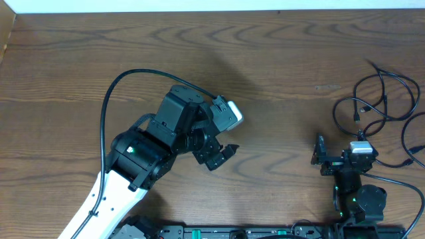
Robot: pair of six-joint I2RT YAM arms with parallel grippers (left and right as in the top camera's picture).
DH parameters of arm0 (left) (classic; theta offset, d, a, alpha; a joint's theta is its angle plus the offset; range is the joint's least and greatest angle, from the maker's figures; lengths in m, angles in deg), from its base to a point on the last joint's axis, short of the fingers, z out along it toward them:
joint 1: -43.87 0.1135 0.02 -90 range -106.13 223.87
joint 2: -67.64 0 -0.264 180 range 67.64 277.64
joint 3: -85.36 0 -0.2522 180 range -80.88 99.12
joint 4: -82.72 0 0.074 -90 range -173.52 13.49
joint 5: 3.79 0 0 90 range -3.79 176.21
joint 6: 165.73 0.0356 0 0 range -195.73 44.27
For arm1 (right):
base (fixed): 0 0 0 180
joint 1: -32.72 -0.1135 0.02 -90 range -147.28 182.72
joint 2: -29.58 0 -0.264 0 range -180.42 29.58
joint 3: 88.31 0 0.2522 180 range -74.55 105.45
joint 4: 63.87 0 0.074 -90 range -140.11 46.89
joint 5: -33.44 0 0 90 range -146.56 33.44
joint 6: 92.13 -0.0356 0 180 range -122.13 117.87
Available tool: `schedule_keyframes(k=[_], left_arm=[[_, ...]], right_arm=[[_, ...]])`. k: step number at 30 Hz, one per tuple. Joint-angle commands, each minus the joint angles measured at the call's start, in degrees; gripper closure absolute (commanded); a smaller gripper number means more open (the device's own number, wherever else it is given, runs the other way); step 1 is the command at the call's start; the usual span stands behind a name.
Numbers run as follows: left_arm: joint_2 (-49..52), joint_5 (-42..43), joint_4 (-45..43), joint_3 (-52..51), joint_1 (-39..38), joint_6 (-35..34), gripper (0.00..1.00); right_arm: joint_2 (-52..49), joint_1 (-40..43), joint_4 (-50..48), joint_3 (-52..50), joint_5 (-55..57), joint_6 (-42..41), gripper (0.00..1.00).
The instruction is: Untangle cables
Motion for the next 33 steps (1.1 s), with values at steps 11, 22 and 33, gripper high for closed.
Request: schedule_keyframes(k=[11,22,33], left_arm=[[-1.84,-6.51,2.54,0.31,1.29,0.09,0.02],[-13.7,-6.03,-8.33,-10.05,10.21,-6.12,0.02],[-31.04,-6.05,-31.93,-32.17,19.08,-18.53,0.01]], right_arm=[[0.5,0.39,0.37,-0.07,0.0,-0.76,0.01],[0.5,0.39,0.37,-0.07,0.0,-0.76,0.01],[0.5,0.39,0.37,-0.07,0.02,-0.76,0.01]])
